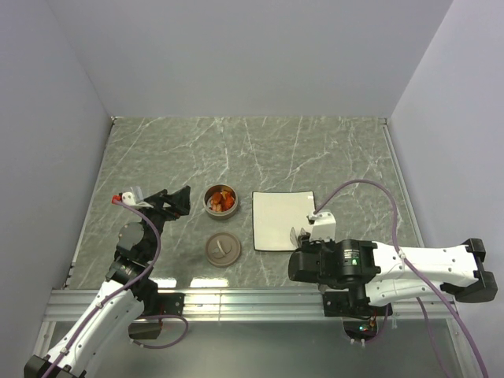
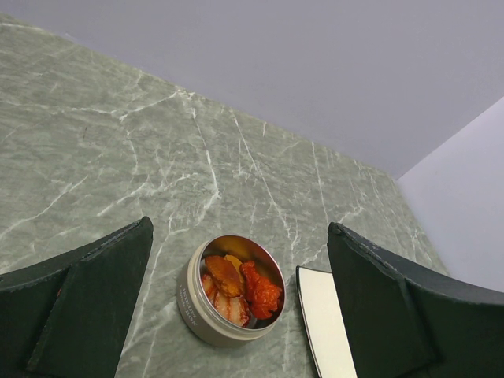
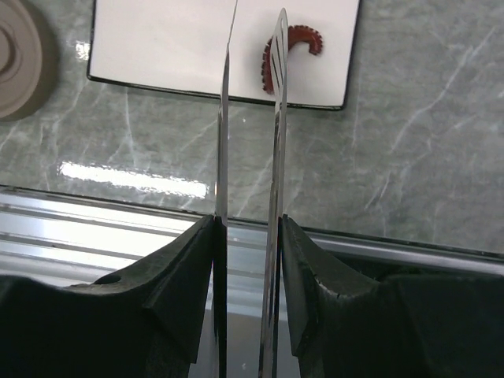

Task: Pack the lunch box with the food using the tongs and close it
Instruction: Pick up the food using the clamp

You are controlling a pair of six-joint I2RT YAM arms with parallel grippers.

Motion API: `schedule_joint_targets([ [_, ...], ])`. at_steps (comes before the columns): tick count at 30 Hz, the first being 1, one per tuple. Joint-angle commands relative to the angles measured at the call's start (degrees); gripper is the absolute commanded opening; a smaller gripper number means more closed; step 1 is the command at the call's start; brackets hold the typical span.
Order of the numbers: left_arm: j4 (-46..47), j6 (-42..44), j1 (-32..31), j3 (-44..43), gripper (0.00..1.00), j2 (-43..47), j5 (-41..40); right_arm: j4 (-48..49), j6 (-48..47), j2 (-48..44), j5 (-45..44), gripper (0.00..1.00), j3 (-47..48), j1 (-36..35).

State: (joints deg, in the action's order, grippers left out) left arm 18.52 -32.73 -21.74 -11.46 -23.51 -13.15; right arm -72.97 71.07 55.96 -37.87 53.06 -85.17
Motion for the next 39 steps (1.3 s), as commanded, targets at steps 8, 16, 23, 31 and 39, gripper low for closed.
schedule_joint_targets([
  [8, 1.3, -0.8, -0.2, 0.1, 1.0, -0.6, 0.8, -7.5, 8.8, -2.2, -1.2, 0.45, -1.0, -1.6],
  [16, 1.5, -0.8, -0.1, 0.2, 1.0, -0.5, 1.0, -8.8, 11.6, -1.4, 0.2, 0.45, -2.5, -2.4],
  [23, 1.5, -0.9, -0.1, 0.2, 0.99, -0.4, 1.3, -6.6, 10.8, -2.3, 0.4, 0.44, -3.7, -2.5],
  [31, 1.5, -0.8, -0.1, 0.2, 1.0, -0.1, 1.3, -5.1, 10.1, -1.6, 0.5, 0.31, -4.4, -2.5],
  [39, 1.4, -0.8, -0.1, 0.2, 0.99, -0.1, 1.3, -3.1, 6.9, 0.5, -1.8, 0.29, -1.9, -2.5],
])
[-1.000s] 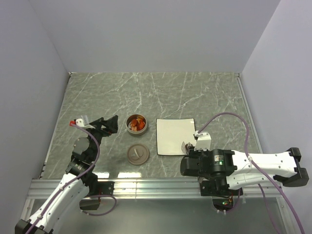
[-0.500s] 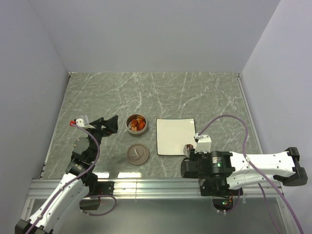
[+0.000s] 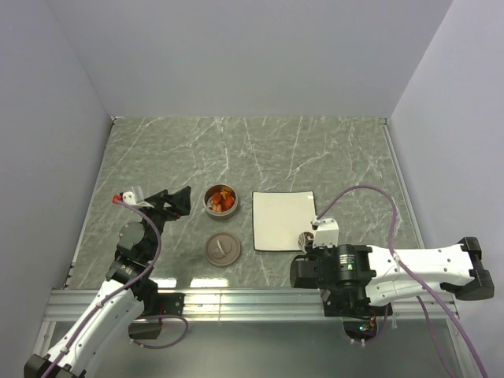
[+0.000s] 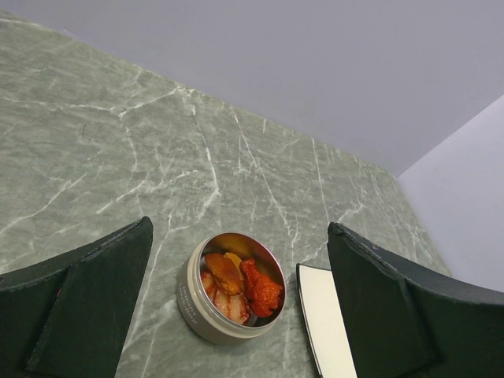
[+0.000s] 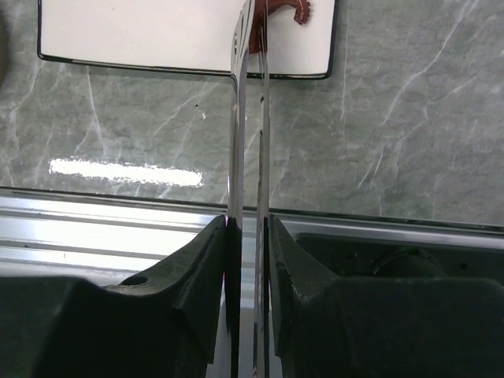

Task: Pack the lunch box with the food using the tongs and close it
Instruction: Pick up the food using the clamp

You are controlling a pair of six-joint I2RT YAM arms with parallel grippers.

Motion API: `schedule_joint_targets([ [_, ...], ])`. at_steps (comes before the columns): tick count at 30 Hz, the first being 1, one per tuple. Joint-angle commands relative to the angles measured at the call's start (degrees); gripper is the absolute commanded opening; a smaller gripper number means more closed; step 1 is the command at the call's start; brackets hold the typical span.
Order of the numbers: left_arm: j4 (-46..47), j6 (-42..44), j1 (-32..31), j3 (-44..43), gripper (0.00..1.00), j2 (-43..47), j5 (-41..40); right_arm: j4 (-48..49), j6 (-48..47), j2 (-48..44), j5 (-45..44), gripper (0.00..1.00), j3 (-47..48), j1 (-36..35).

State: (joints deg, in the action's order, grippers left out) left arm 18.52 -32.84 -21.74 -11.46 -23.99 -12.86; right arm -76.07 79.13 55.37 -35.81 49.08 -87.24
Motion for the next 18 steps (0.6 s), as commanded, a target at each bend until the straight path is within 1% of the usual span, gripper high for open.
schedule_joint_targets([
  [1, 1.4, -0.7, -0.1, 0.2, 0.99, 0.3, 1.1, 1.0, -1.9, 1.3, -4.2, 0.29, 2.9, -0.3],
  [7, 1.3, -0.7, -0.1, 0.1, 0.99, 0.4, 1.2, 6.4, -8.8, 4.2, -6.3, 0.3, 5.8, 1.4],
  [9, 1.3, -0.7, -0.1, 0.2, 1.0, 0.4, 1.1, 8.1, -12.1, 5.1, -6.1, 0.3, 6.4, 2.7],
  [10, 1.3, -0.7, -0.1, 0.3, 0.99, 0.5, 1.0, 10.7, -13.4, 5.4, -5.9, 0.3, 6.6, 3.3],
  [11, 1.3, -0.7, -0.1, 0.3, 1.0, 0.5, 1.1, 12.1, -16.4, 5.7, -5.8, 0.3, 6.7, 3.8],
  [13, 1.3, -0.8, -0.1, 0.2, 1.0, 0.6, 1.1, 16.0, -19.6, 6.8, -5.2, 0.3, 7.3, 6.0],
  [17, 1.3, -0.8, -0.1, 0.3, 0.99, 0.6, 1.2, 23.8, -30.6, 8.7, -4.0, 0.3, 8.1, 11.9],
  [18, 1.3, -0.8, -0.1, 0.3, 1.0, 0.7, 1.1, 28.1, -32.9, 8.9, -2.5, 0.3, 8.3, 14.5],
])
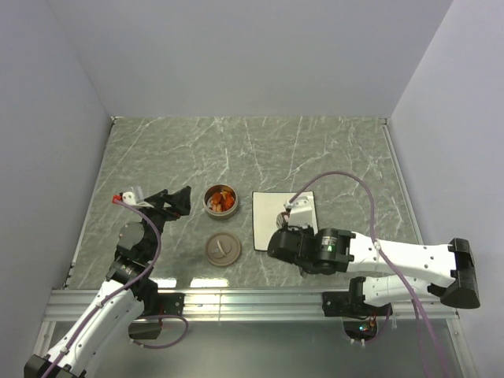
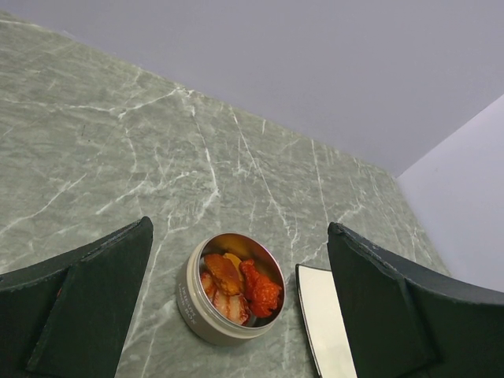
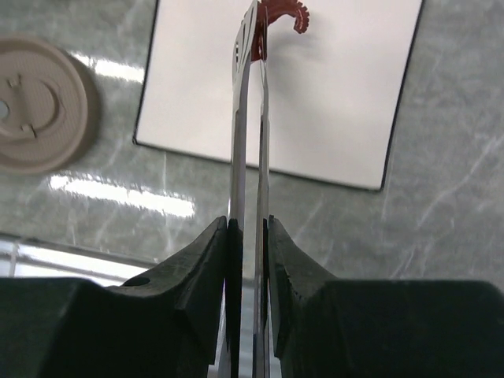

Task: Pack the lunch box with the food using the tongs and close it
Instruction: Pick up the food using the clamp, then place the food into the lunch box

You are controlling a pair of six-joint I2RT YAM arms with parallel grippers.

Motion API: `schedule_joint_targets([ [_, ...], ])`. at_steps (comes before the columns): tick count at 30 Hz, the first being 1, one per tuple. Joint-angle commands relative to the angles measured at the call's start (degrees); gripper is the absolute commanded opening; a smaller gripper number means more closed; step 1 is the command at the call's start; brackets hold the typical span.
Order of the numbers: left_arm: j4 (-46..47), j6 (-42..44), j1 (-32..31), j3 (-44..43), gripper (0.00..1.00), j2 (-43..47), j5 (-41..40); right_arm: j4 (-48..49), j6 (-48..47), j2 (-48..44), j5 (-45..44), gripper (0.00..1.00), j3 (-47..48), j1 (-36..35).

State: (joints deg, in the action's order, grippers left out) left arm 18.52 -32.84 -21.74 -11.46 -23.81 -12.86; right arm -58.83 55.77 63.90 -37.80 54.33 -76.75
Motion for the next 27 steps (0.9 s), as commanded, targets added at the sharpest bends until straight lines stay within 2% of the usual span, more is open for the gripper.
schedule_joint_targets([
  [1, 1.3, -0.8, -0.1, 0.3, 1.0, 0.5, 1.1, 13.1, -14.0, 0.8, 0.3, 0.3, 3.2, 5.2],
  [9, 1.0, -0.8, -0.1, 0.2, 1.0, 0.3, 0.5, 27.8, -29.1, 9.0, 7.4, 0.3, 12.7, 12.1],
  [13, 1.1, -0.7, -0.1, 0.1, 0.99, -0.1, 0.1, 30.7, -34.1, 15.2, 11.7, 0.29, 18.0, 14.0],
  [20, 1.0, -0.7, -0.1, -0.1, 0.99, -0.7, -0.4, 33.2, -37.8, 24.1, 17.8, 0.28, 25.3, 15.1],
  [27, 1.3, -0.6, -0.1, -0.1, 0.99, -1.1, -0.4, 33.5, -37.8, 25.6, 19.3, 0.27, 26.2, 15.1],
])
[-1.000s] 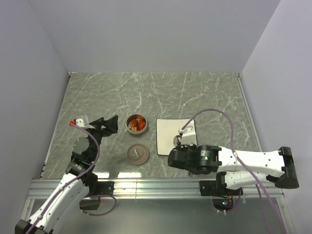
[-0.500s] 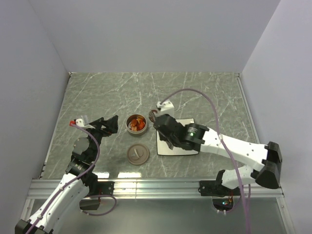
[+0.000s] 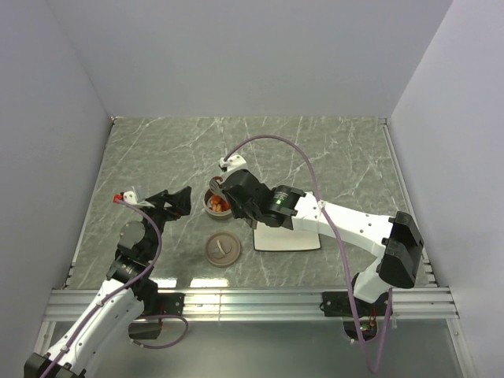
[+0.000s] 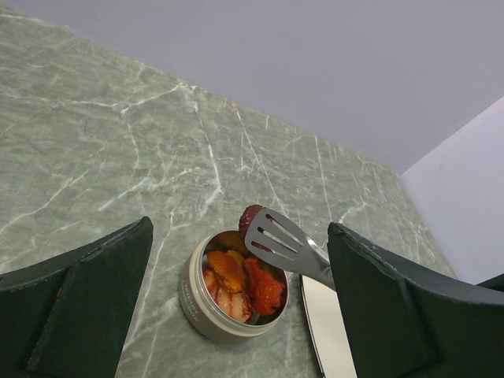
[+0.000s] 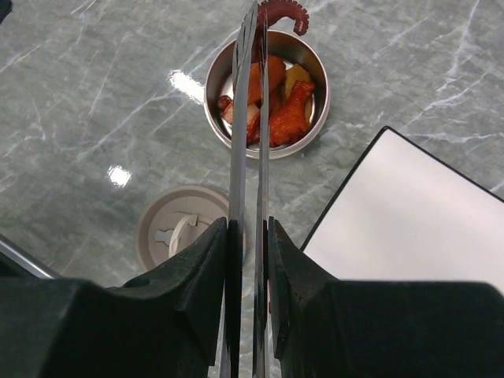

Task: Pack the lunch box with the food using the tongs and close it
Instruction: Place the food into the lunch box

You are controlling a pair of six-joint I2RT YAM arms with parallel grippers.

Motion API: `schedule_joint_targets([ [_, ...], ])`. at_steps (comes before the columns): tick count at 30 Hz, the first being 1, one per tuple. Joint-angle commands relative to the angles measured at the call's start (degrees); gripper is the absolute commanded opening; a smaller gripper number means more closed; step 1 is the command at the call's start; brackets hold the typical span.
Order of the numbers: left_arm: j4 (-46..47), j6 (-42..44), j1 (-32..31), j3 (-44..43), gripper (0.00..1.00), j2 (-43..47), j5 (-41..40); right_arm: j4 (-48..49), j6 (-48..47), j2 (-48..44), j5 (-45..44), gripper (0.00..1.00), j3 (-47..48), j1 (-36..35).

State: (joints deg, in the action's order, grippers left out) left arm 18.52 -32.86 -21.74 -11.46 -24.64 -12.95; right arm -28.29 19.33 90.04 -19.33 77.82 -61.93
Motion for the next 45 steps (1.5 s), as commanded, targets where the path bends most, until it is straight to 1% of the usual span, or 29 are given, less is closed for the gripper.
schedule_joint_targets([
  [1, 1.3, -0.6, -0.1, -0.1, 0.99, -0.3, -0.3, 3.2, -1.1, -0.7, 1.3, 0.27, 2.4, 0.4],
  [9, 1.4, -0.7, -0.1, -0.1, 0.99, -0.6, 0.0, 3.8, 0.7, -0.1, 2.5, 0.27, 0.1, 0.7],
  [23, 1.9, -0.8, -0.1, 0.1, 0.99, -0.7, 0.1, 5.0, 2.6, -2.4, 3.4, 0.27, -5.7, 2.3],
  [33, 2.0, -0.7, -0.1, 0.1, 1.0, -1.1, 0.2, 4.7, 3.2, -2.5, 3.7, 0.27, -6.8, 3.0],
  [35, 2.0, -0.8, -0.1, 0.1, 1.0, -1.1, 0.2, 4.7, 3.3, -2.8, 3.6, 0.29, -7.1, 3.0],
  [36, 2.0, -0.7, -0.1, 0.1, 0.99, -1.1, 0.3, 4.5, 3.4, -2.9, 3.6, 0.31, -7.2, 2.9],
  [38, 2.0, -0.8, -0.1, 0.1, 0.99, -1.1, 0.3, 4.7, 3.5, -3.4, 3.4, 0.34, -7.4, 3.0],
  [41, 1.9, -0.8, -0.1, 0.1, 1.0, -1.0, 0.3, 5.2, 3.3, -4.0, 3.3, 0.41, -7.7, 3.0],
  [45, 1.8, -0.8, -0.1, 0.0, 1.0, -1.0, 0.2, 5.3, 2.9, -4.0, 3.2, 0.45, -7.3, 3.0],
])
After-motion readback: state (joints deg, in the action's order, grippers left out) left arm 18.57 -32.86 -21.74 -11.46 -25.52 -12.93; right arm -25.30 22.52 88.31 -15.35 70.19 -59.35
